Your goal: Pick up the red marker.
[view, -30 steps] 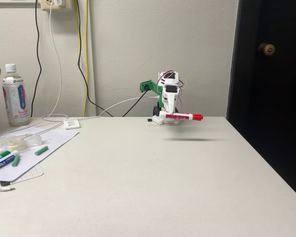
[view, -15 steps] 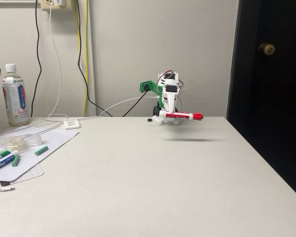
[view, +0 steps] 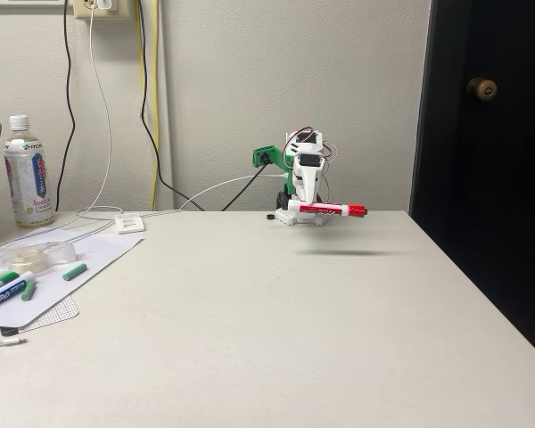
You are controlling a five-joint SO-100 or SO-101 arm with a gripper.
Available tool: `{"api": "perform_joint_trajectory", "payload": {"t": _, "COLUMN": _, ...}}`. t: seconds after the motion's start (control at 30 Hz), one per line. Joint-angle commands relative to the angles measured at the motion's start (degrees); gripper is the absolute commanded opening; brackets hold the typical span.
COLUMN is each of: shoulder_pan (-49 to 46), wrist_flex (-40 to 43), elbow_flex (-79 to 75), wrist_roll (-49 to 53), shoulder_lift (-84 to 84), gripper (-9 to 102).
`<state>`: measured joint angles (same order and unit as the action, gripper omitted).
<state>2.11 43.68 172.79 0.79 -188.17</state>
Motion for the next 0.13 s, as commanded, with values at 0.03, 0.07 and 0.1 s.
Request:
{"api": "perform_joint_trajectory", "payload": {"t": 0.03, "shoulder_pan": -0.35, "wrist_flex": -0.09, "elbow_flex": -0.44, "wrist_roll": 0.26, "shoulder_lift": -0.53, "gripper": 0}}
{"api": "perform_joint_trajectory", "payload": {"t": 0.07, "shoulder_pan": -0.35, "wrist_flex": -0.09, "elbow_flex": -0.44, "wrist_roll": 0.26, "shoulder_lift": -0.53, "gripper": 0}}
{"api": "perform_joint_trajectory", "payload": {"t": 0.1, "shoulder_pan": -0.35, "wrist_flex": 0.0, "elbow_flex": -0.44, "wrist_roll": 0.26, "shoulder_lift": -0.53, "gripper": 0}}
